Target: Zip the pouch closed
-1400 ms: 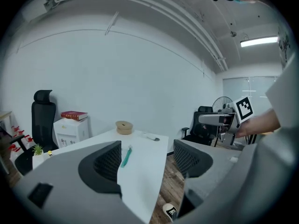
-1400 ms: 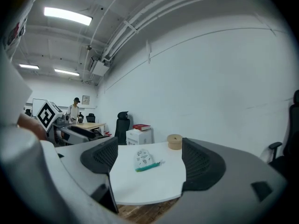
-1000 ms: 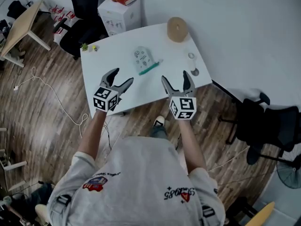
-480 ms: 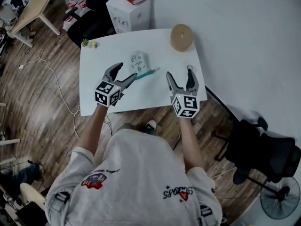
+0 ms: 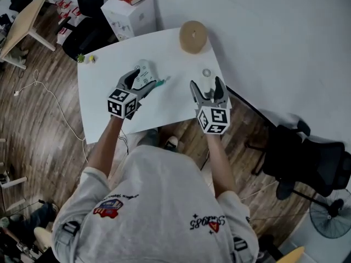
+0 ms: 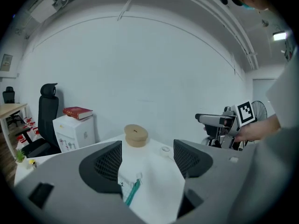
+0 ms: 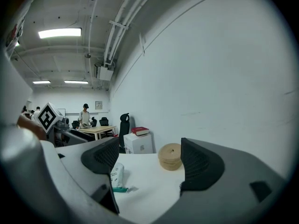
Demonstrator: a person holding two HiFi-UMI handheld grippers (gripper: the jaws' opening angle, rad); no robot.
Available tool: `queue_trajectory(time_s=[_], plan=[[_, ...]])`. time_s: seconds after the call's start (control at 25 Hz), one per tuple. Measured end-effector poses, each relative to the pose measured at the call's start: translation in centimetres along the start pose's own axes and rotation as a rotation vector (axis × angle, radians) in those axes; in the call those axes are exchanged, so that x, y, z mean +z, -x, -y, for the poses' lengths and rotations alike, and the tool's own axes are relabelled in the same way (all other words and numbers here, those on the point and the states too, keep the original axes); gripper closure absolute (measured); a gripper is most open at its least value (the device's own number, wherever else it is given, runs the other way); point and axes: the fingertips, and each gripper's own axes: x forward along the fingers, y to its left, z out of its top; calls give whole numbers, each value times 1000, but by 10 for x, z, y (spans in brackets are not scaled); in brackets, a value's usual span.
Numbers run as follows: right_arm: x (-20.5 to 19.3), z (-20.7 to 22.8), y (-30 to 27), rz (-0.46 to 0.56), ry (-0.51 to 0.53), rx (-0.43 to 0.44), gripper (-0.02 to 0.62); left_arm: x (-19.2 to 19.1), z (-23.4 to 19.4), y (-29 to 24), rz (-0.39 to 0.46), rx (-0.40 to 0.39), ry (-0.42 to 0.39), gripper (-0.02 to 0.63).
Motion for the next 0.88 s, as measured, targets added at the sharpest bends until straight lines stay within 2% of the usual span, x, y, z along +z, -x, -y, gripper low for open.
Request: queue_trajectory(time_s=[0.28, 0.6, 0.88], plan=[[-12, 26, -1, -25, -39, -72, 193, -18, -6, -53, -116, -55, 6, 265], [-38, 45, 7, -68, -70, -163, 195, -63, -8, -112, -260, -144, 6, 265], [-53, 54, 24, -98, -88, -254, 196, -108, -12, -154, -386, -205, 66, 267]])
